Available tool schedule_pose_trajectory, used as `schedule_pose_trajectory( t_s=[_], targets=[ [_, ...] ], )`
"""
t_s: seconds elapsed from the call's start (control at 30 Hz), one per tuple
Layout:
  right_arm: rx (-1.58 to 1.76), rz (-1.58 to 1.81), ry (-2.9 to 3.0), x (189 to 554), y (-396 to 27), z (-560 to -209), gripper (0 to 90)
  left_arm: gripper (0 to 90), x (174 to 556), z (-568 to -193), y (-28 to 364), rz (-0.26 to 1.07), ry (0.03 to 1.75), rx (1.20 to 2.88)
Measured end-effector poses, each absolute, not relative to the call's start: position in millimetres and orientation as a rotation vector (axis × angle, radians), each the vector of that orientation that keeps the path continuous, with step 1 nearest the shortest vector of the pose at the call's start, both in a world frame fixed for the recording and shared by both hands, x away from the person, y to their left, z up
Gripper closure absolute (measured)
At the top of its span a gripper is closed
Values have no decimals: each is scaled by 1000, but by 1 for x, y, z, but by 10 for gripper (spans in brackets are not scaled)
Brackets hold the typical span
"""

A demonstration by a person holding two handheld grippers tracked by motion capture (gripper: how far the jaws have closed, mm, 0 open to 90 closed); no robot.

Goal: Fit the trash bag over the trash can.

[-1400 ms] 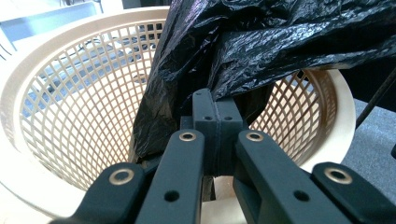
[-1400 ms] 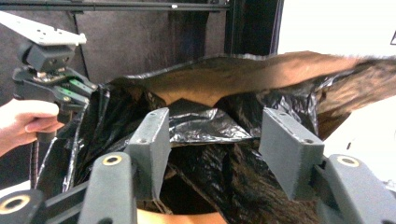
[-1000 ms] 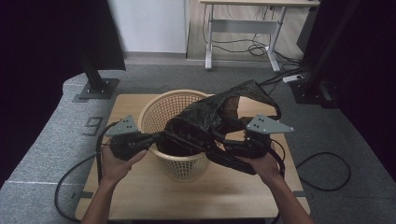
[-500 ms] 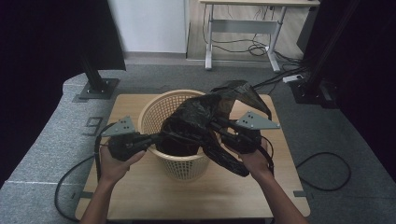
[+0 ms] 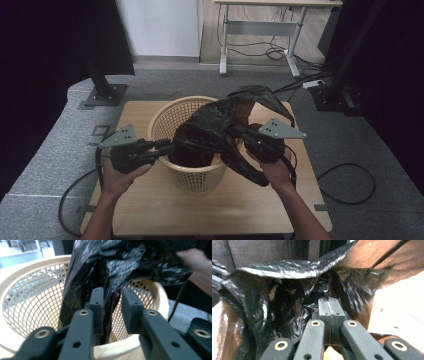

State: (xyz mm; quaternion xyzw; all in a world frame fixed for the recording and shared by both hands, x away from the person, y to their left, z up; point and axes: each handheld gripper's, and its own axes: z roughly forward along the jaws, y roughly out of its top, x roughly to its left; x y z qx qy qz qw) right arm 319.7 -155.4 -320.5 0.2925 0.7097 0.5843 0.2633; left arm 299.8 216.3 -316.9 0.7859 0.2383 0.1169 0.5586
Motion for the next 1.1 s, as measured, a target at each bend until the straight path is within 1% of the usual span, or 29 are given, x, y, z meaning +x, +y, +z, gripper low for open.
schedule_pose_trajectory(
  t_s=[0.17, 0.43, 0.7, 0.97, 1.1],
  targets=[
    [797, 1581, 1908, 323, -165, -319, 887, 586, 301, -308, 220, 269, 551, 1824],
    [768, 1600, 1930, 324, -159, -316, 887, 518, 314, -299, 209, 261, 550, 1834],
    [735, 1626, 1972, 327, -149, -312, 887, 474, 334, -301, 207, 224, 540, 1839],
    [712, 1628, 2006, 333, -143, -312, 888, 469, 351, -300, 213, 198, 551, 1793],
    [718, 1635, 2005, 336, -142, -310, 887, 462, 357, -303, 210, 179, 544, 1797]
  ],
)
